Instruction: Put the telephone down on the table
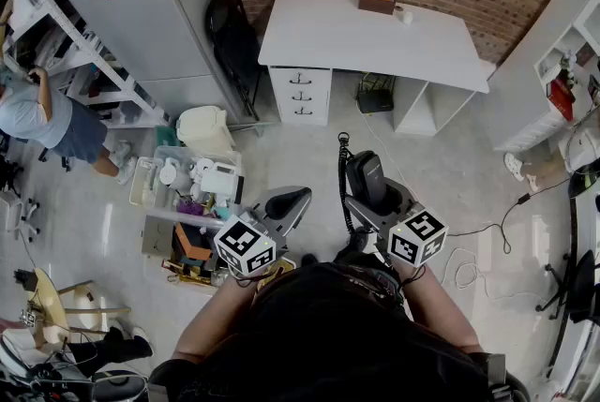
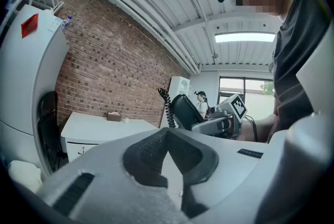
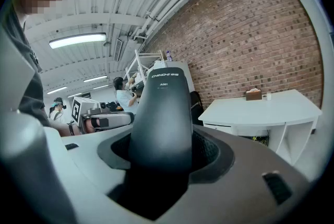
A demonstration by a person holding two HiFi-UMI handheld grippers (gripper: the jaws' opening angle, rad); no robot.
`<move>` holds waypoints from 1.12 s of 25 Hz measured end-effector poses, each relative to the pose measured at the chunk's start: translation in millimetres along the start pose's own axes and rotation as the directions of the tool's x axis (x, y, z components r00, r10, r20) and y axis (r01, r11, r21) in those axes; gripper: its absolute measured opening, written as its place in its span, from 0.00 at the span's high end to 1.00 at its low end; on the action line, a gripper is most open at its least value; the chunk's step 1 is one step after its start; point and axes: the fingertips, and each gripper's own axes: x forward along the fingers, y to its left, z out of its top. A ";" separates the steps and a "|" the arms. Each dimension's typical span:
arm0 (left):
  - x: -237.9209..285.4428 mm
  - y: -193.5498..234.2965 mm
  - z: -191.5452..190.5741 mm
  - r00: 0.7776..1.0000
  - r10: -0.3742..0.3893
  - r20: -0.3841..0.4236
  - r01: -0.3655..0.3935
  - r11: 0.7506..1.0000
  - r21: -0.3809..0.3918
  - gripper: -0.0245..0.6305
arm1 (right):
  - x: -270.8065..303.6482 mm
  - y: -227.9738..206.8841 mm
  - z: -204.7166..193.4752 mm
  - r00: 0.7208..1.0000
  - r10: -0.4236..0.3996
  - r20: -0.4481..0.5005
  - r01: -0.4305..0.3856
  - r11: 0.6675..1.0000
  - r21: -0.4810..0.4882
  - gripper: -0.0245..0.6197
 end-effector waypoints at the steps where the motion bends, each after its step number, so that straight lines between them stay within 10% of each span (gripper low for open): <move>1: 1.3 -0.2 0.3 1.000 0.001 0.000 -0.001 1.000 -0.001 0.95 | -0.8 -1.2 0.6 1.000 0.000 0.000 0.000 1.000 0.001 0.54; 28: 165.1 27.8 25.6 1.000 0.024 0.002 -0.024 1.000 0.009 0.95 | -20.9 -155.2 52.6 0.998 0.064 0.015 -0.064 0.998 0.002 0.54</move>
